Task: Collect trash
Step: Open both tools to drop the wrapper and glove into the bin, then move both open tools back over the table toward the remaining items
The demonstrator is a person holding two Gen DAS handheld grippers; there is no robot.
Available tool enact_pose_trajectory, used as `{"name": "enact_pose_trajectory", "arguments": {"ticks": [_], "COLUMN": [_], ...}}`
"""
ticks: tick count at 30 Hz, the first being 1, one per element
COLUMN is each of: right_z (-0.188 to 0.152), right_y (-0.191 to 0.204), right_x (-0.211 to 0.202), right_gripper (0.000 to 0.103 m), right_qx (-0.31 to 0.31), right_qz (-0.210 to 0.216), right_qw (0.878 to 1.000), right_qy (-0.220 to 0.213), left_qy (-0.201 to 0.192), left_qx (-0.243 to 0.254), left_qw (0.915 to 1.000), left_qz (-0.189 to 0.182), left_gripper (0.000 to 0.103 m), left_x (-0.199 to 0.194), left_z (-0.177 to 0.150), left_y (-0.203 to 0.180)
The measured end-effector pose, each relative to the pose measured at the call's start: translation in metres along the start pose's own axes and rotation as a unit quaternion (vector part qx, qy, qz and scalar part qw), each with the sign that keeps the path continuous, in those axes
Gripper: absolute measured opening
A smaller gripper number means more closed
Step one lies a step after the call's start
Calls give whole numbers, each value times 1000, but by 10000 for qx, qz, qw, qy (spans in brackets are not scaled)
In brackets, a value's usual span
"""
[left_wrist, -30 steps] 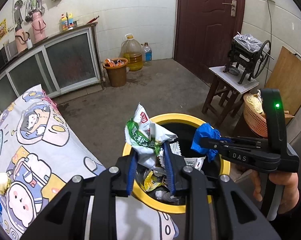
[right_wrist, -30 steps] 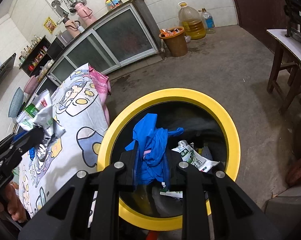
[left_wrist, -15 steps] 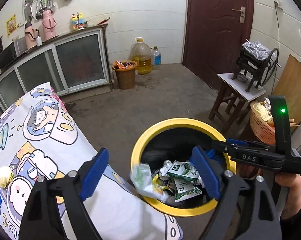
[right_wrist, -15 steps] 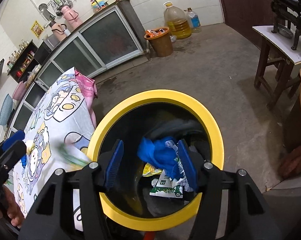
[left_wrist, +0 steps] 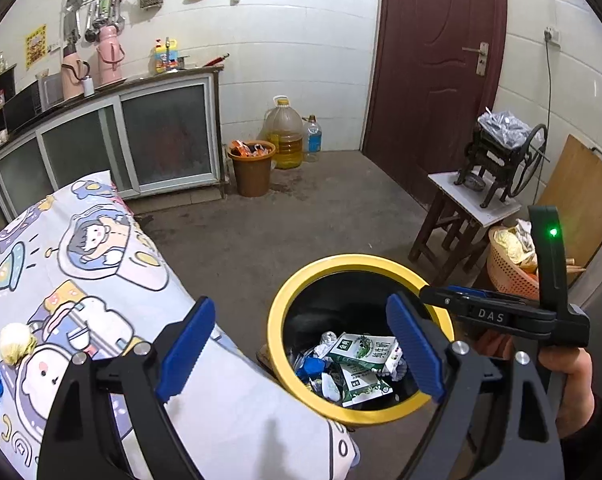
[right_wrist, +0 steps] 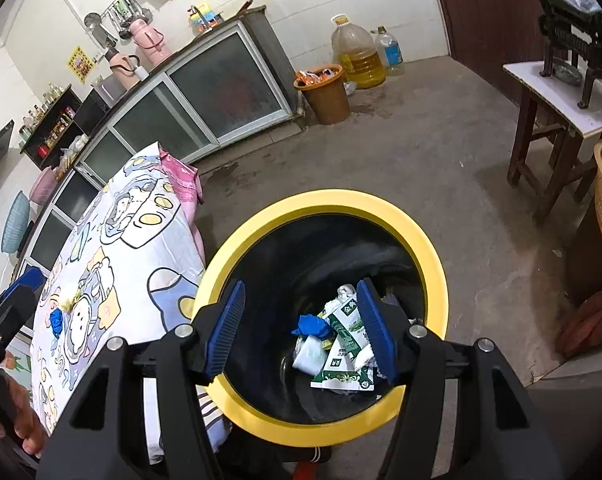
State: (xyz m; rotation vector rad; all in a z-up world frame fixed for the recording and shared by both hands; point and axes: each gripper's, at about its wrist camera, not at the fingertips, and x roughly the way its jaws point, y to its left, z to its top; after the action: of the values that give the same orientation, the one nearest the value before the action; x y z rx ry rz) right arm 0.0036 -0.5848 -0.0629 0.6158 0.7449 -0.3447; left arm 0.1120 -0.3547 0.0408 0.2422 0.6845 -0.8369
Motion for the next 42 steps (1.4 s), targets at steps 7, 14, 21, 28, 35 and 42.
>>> {"name": "enact_pose_trajectory", "arguments": {"ticks": [7, 14, 21, 28, 35, 42], "right_z": [2, 2, 1, -1, -10, -33], "right_y": [15, 59, 114, 166, 236, 311], "right_x": [-4, -4, -1, 10, 29, 63], "right_gripper": [58, 64, 70, 70, 71, 71], "right_qx": [-84, -473, -923, -1366, -2019, -2767], "right_qz": [20, 355, 629, 734, 1075, 1440], "right_qw": [9999, 9982, 9937, 9879, 9733, 9485], "right_qy": [-65, -85, -96, 12, 204, 550], "left_qy": [-403, -790, -1053, -1208, -931, -183], "left_qx": [-66, -228, -435, -642, -931, -1534], "left_qw": [9991, 9959, 9913, 9856, 9739, 9569], "left_qz": [145, 383, 666, 994, 1848, 2458], "left_gripper": [85, 89, 94, 95, 95, 95], "left_x": [-53, -102, -139, -167, -184, -179], "left_z": [-7, -16, -27, -45, -99, -157], "left_y": [22, 49, 81, 121, 201, 292]}}
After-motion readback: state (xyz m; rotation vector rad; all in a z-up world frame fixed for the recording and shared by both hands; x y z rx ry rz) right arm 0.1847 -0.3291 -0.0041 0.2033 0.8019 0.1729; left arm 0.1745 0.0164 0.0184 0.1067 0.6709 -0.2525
